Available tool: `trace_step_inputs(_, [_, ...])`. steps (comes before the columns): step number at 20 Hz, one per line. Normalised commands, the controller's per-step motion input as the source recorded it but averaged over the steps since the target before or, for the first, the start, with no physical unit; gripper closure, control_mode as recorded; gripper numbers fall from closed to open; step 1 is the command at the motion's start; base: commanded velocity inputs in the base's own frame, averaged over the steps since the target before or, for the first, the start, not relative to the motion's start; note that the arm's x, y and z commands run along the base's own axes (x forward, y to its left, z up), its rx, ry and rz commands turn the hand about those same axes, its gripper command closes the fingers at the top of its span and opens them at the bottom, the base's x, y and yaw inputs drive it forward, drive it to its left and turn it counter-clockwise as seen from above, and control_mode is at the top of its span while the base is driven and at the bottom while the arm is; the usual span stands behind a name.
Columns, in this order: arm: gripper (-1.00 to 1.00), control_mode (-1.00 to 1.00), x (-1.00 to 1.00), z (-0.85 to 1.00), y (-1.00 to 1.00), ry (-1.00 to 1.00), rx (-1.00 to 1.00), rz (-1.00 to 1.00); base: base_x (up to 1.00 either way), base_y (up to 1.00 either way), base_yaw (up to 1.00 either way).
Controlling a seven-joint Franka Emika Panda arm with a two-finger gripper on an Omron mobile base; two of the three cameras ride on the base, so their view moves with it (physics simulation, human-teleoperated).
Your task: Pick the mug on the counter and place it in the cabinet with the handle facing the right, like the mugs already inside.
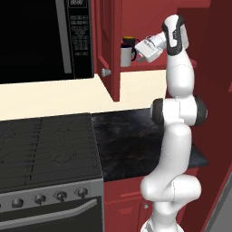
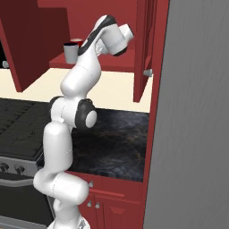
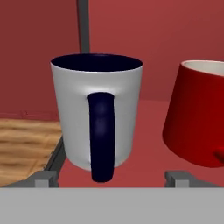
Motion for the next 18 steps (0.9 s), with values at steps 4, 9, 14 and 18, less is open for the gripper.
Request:
trace_step_inputs(4, [-1.0, -1.0, 0.0, -0.01, -0.19, 0.0, 0.0, -0.05, 0.0, 0.0, 0.0])
trace_step_inputs(9, [-1.0, -1.0, 0.0, 0.0, -0.16, 0.0, 0.0, -0.04, 0.0, 0.0, 0.0])
trace_step_inputs(14, [-1.0, -1.0, -0.04, -0.01, 0.0, -0.03, 0.0, -0.01, 0.0, 0.0, 0.0])
trace_step_inputs(18, [-1.0, -1.0, -0.03, 0.0, 0.0, -0.01, 0.0, 0.0, 0.0, 0.0, 0.0])
